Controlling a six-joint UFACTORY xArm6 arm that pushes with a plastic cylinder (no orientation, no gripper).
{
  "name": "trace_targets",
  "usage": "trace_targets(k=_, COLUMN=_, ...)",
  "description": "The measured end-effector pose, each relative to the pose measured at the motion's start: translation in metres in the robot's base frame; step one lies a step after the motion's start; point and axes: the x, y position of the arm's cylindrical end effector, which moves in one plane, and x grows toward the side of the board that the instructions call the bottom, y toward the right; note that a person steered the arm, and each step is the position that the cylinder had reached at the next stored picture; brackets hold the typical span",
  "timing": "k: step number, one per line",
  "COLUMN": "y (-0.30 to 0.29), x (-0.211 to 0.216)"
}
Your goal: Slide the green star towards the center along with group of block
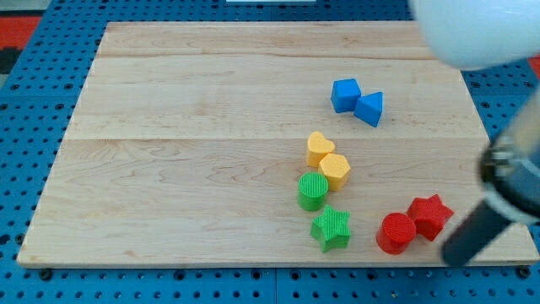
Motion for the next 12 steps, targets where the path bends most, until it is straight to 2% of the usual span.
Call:
trace_targets(k=2, y=-0.088, x=0.000)
trace_targets(k=3, y=-0.111, x=0.000)
trace_targets(k=6, y=-0.117, x=-0.030)
trace_targets(k=10, y=-0.095, x=-0.032)
trace_targets(k=12, y=-0.095, x=-0.073)
